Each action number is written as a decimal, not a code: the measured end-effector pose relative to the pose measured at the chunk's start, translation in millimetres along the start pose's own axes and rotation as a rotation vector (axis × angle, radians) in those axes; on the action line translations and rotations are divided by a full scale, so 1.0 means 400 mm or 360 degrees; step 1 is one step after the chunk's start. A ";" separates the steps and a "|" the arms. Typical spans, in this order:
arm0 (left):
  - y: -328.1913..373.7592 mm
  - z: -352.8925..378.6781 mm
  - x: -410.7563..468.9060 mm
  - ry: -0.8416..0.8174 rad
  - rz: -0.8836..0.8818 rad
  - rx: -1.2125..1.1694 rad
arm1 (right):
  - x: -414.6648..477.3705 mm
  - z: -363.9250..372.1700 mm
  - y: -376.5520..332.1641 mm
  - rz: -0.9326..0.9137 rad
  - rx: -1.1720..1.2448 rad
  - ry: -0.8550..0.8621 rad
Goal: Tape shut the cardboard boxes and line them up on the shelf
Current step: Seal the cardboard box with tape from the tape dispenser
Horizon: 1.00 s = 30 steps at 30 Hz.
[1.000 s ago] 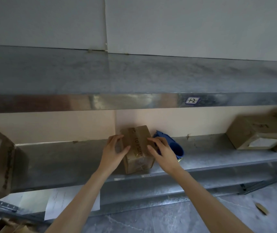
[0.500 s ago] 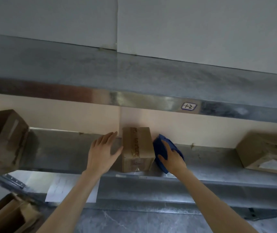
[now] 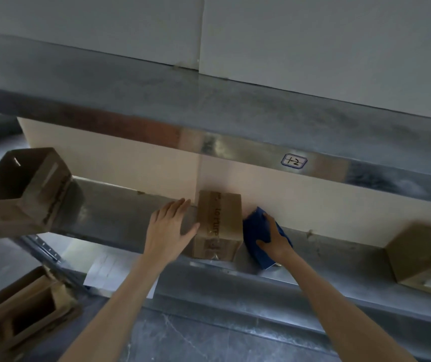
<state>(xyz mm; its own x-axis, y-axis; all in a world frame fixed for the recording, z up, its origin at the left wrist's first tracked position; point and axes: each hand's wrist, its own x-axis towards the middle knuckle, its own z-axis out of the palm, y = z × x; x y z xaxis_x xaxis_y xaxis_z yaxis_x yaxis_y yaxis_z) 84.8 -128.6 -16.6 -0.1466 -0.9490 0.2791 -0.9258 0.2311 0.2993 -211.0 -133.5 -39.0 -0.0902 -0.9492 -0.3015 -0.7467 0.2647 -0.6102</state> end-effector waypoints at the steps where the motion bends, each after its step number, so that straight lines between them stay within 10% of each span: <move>1: 0.003 -0.002 -0.001 -0.0005 -0.0002 0.0000 | 0.002 -0.008 -0.005 0.0002 -0.0024 -0.0007; 15: -0.019 -0.047 0.021 -0.0073 0.0163 -0.0128 | -0.079 -0.078 -0.063 -0.0090 -0.0551 0.0451; 23: -0.060 -0.083 0.035 -0.0064 0.0294 -0.0322 | -0.180 -0.132 -0.197 -0.0962 -0.0710 0.0871; 30: -0.089 -0.120 0.042 -0.0099 0.0402 -0.0494 | -0.237 -0.067 -0.273 -0.1362 -0.0943 0.0488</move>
<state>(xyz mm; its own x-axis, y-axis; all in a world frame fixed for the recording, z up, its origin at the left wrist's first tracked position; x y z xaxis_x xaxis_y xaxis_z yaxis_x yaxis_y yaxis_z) 132.0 -142.5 21.3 -0.3856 -0.8631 0.3262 -0.7100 0.5034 0.4925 -138.5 -77.2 75.8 0.5124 -0.8039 0.3019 -0.8324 -0.5514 -0.0554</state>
